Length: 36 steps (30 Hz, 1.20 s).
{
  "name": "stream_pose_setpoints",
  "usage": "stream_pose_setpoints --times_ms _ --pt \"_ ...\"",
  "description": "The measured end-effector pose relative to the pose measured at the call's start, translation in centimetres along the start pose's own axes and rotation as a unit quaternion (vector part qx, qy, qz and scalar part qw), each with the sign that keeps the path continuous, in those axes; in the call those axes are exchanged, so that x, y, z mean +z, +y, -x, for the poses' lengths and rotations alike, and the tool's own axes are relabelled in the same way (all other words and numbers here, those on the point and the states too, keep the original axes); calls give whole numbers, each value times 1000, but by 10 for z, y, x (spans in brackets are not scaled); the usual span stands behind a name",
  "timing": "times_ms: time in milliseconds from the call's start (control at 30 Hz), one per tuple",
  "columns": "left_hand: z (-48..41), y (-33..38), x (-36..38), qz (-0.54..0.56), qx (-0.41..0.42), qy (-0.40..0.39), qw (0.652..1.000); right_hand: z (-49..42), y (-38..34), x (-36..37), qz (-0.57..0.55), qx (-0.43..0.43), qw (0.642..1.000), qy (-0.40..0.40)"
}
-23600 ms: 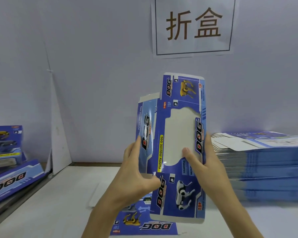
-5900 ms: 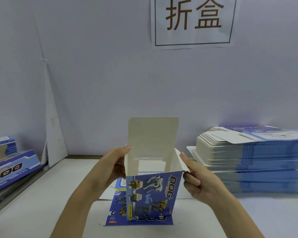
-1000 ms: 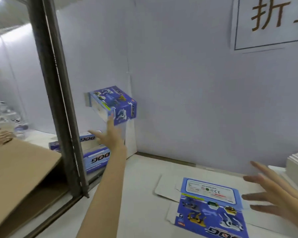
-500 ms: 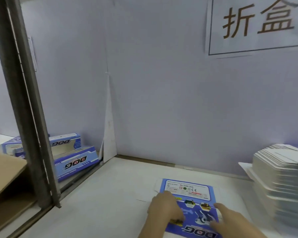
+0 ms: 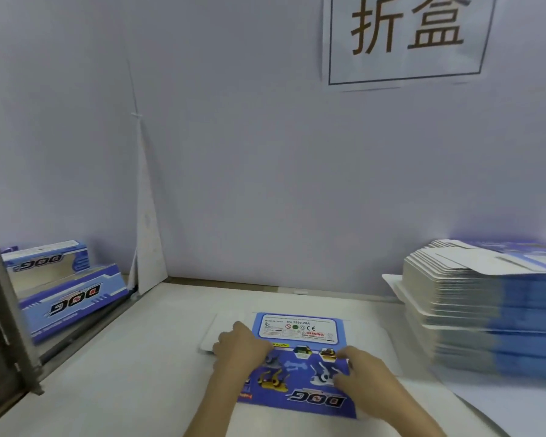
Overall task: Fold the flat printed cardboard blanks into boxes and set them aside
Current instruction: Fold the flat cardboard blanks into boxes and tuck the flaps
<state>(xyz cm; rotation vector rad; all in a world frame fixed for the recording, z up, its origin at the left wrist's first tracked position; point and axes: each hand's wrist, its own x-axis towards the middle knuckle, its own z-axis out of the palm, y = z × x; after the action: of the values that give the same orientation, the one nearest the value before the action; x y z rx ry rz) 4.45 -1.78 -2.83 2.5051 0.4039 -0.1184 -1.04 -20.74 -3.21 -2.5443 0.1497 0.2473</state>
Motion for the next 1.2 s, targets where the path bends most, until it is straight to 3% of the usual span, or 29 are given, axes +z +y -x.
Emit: stream_pose_setpoints --times_ms 67,133,200,267,367,467,533,600,667,767,800,867,933,967,1100,1167,1200 --pt "1 -2 -12 93 -20 45 994 1 1 0 6 -16 1000 -13" --pt "-3 -7 -25 252 -28 64 965 2 3 0 8 -35 999 -38" --pt "-5 -11 -37 434 -7 24 901 5 4 1 30 -39 997 -53" --pt "1 -8 -46 537 21 -14 843 7 2 3 63 -57 996 -24" --pt "14 5 -60 596 115 -17 794 11 -2 -2 71 -131 983 108" --pt "33 18 -72 620 244 11 746 13 -1 -21 -11 -189 943 273" --pt "47 24 -75 591 336 84 728 19 -1 -40 -87 -228 908 341" --pt "59 29 -74 532 403 213 713 30 -4 -57 -149 -272 882 355" --pt "67 33 -71 458 428 306 717 39 -8 -67 -174 -301 869 351" --pt "74 40 -65 399 417 288 764 44 -12 -71 -192 -305 856 370" --pt "77 42 -63 391 411 240 788 47 -15 -70 -202 -305 851 376" --pt "87 50 -54 398 402 60 823 52 -25 -64 -206 -322 846 373" --pt "99 58 -40 395 392 -99 825 58 -36 -54 -160 -368 850 341" --pt "103 62 -33 394 384 -113 827 60 -40 -50 -150 -391 856 303" --pt "101 64 -40 443 328 11 834 64 -34 -58 -211 -408 882 107" --pt "93 58 -52 451 324 60 830 65 -28 -66 -255 -370 889 93" --pt "91 55 -58 467 329 67 818 64 -26 -69 -273 -346 888 134"
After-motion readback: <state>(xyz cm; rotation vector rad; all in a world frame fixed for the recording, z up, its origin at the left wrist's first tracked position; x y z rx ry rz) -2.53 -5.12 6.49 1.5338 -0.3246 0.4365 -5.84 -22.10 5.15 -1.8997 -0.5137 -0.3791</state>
